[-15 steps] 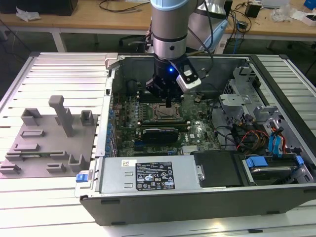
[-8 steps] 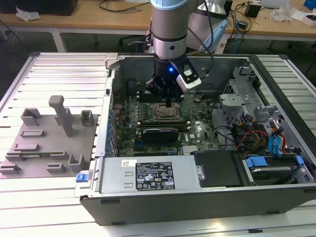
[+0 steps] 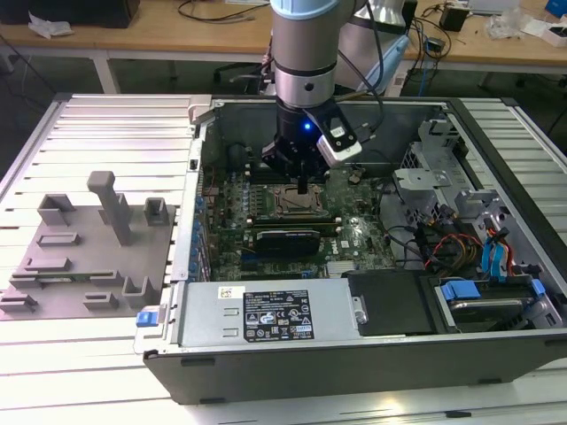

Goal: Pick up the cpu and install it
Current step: 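Install the second cpu locking lever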

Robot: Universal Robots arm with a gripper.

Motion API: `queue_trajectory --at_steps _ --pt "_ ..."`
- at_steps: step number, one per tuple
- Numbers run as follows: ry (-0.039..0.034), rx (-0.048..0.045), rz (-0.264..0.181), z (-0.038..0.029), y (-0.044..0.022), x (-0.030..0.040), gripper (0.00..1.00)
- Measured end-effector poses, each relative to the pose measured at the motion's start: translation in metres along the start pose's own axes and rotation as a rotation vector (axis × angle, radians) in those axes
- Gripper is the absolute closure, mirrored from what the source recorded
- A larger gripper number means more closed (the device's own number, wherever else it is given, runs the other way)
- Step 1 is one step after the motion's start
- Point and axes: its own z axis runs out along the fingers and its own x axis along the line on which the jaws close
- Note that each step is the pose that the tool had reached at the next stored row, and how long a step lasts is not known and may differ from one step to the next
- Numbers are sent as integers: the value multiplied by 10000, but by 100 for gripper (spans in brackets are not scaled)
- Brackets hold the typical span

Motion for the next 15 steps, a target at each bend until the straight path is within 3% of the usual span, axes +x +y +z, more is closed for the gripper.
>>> queue_trajectory --at_steps 10,15 --pt "0 -1 0 1 -141 1 89" --pt "1 0 1 0 -264 2 89"
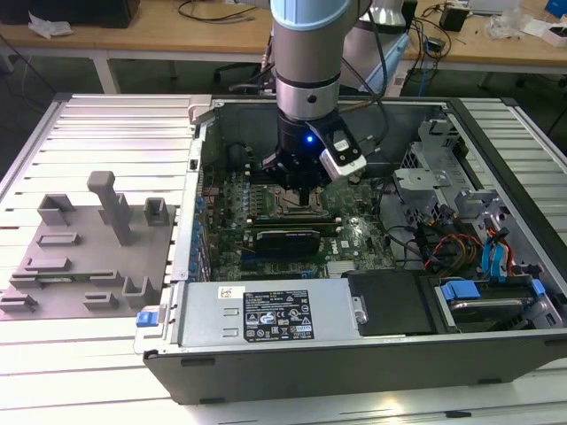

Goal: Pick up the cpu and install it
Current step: 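Install the second cpu locking lever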

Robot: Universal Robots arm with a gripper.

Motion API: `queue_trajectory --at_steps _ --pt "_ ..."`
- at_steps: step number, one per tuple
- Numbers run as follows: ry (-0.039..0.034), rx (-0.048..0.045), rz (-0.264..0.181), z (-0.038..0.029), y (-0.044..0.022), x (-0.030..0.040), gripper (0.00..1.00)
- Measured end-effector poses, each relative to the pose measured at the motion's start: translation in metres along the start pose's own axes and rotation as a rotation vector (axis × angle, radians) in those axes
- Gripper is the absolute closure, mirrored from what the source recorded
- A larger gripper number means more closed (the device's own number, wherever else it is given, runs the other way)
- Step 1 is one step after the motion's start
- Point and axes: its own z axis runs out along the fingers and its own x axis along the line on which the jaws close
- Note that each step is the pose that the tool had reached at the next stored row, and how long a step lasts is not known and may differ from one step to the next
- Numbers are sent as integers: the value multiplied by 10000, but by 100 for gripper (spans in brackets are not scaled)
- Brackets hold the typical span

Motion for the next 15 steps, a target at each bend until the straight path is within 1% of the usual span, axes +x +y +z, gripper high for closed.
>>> queue_trajectory --at_steps 2,3,4,5,8,12,13,14,15 --pt "-1 -1 0 1 -53 0 89" --pt "-1 -1 -1 1 -63 0 89" --pt "-1 -1 0 1 -68 4 89" --pt "-4 -2 0 3 -69 26 89" --pt "-15 -1 0 4 -70 108 89" --pt "-5 3 -1 4 -70 117 89" --pt "73 1 -1 6 -70 117 89" --pt "306 -1 -1 9 -70 114 89" --pt "412 -1 -2 9 -70 113 89"
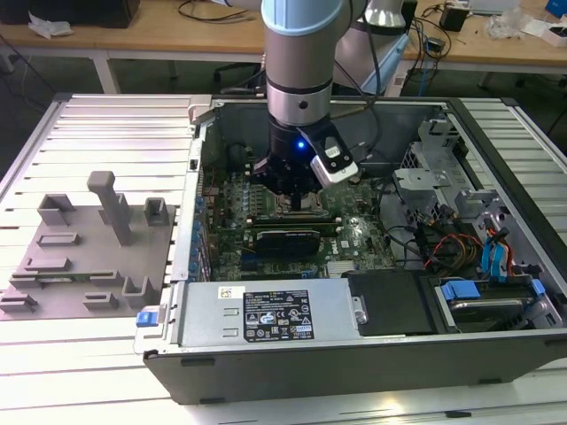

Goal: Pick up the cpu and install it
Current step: 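Install the second cpu locking lever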

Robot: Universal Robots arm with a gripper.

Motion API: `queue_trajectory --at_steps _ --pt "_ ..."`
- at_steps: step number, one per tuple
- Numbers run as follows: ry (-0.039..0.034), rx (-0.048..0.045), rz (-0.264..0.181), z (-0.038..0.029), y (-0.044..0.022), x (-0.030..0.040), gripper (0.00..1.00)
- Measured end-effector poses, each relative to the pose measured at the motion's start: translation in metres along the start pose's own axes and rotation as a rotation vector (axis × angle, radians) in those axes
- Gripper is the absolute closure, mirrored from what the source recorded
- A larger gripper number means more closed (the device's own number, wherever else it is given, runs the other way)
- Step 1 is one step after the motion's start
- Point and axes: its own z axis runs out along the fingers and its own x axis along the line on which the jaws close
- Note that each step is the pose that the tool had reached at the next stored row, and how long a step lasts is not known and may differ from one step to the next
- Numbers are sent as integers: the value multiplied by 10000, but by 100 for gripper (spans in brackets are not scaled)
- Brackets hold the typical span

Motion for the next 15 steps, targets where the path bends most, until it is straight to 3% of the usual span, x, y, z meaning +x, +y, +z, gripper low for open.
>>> queue_trajectory --at_steps 4,11,14,15 --pt "0 -3 1 7 0 1 89" --pt "2 0 -1 34 -5 64 89" --pt "-3 -144 6 41 -42 70 89" --pt "-10 -238 9 47 -62 77 89"
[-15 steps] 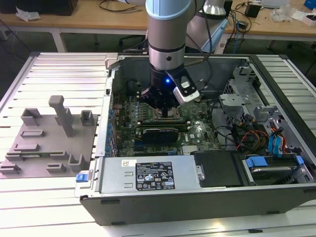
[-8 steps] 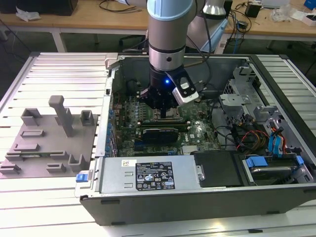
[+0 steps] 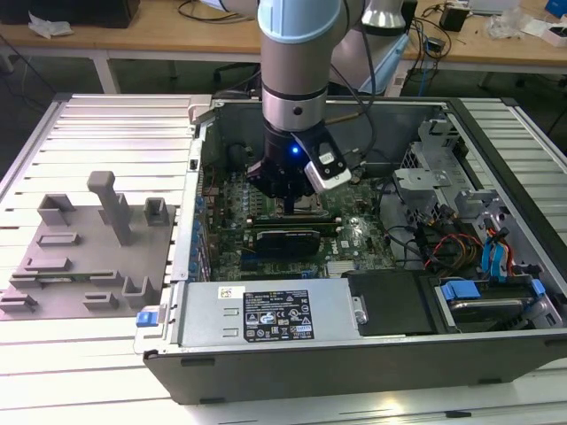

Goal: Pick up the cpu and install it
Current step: 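Install the second cpu locking lever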

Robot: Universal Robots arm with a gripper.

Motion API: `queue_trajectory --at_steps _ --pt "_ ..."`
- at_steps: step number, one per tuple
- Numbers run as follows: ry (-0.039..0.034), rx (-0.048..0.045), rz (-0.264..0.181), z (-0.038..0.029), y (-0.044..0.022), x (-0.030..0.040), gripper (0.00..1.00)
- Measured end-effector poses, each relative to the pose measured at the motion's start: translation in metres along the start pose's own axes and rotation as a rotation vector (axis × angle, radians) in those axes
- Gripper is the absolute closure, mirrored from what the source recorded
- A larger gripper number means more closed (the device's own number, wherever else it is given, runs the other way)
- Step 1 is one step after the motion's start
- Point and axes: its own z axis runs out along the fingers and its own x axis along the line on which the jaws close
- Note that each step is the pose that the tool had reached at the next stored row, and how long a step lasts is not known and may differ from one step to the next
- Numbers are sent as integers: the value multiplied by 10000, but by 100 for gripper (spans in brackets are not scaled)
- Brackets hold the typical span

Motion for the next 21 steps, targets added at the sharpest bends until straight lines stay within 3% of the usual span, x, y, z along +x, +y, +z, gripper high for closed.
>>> queue_trajectory --at_steps 2,5,8,10,12,16,18,20,21 --pt "-2 -125 5 6 -35 3 89" --pt "-13 -566 23 16 -87 28 89" --pt "-29 -869 33 29 -111 92 89" --pt "-34 -929 34 72 -138 135 89" --pt "-34 -977 38 73 -138 135 89" --pt "-34 -983 36 106 -139 139 89" --pt "-35 -992 41 173 -140 152 89" --pt "-35 -1017 42 183 -141 154 89" --pt "-35 -1096 45 188 -141 154 89"
